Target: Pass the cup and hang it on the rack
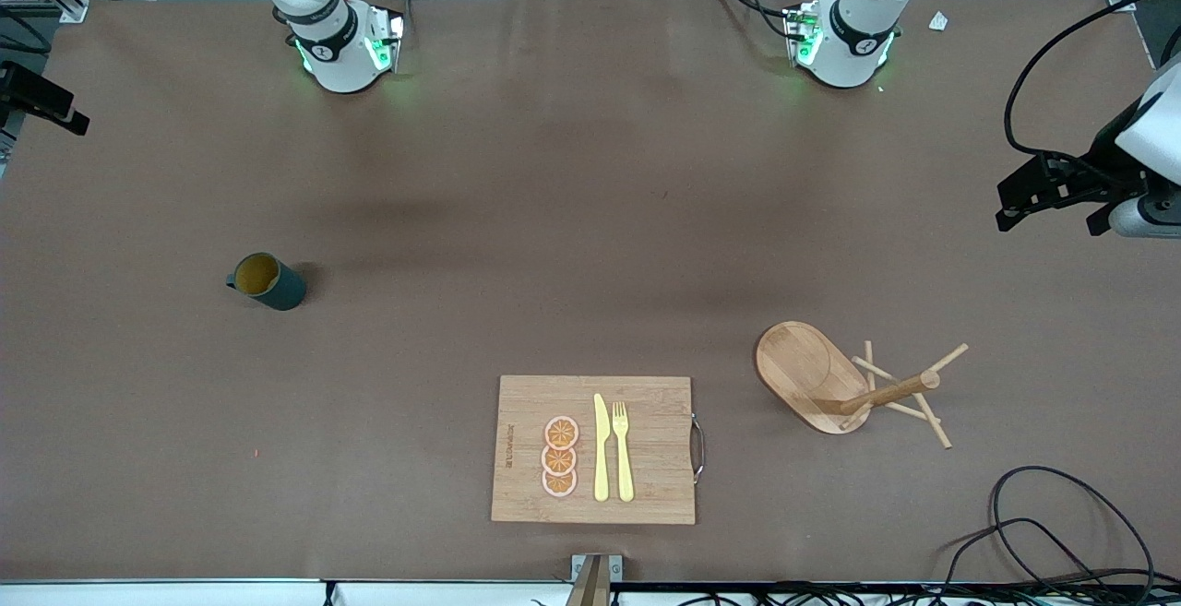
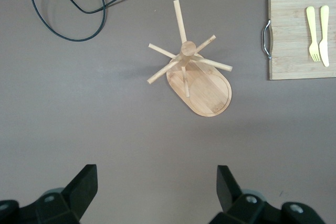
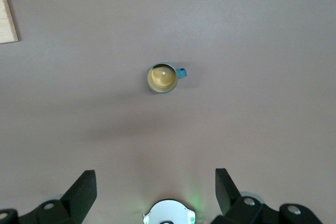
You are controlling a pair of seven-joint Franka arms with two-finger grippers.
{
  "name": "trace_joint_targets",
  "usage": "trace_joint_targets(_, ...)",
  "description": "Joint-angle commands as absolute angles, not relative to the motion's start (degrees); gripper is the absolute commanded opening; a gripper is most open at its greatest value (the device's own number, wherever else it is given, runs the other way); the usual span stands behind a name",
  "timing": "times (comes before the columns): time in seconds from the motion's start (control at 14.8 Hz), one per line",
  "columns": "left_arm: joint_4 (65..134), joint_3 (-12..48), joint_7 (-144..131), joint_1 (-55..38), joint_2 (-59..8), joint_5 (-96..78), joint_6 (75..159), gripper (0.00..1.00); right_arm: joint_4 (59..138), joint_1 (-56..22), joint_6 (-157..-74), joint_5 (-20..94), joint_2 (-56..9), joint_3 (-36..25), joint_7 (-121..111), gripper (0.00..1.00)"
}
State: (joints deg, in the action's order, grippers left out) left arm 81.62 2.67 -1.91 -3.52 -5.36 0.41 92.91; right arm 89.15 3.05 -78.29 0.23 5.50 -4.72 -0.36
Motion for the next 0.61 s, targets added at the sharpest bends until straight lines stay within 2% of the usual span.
trace_joint_targets(0.0, 82.0, 2.5, -1.1, -3.6, -4.6, 1.2, 93.2, 1.00, 91.1, 3.7, -79.3, 1.1, 7.4, -4.2, -0.3, 1.00)
trace_joint_targets(0.54, 82.0, 2.5, -1.2, -3.6, -4.7, 1.2, 93.2, 1.00, 91.1, 3.9, -79.3, 2.6, 7.4, -4.4, -0.4, 1.00)
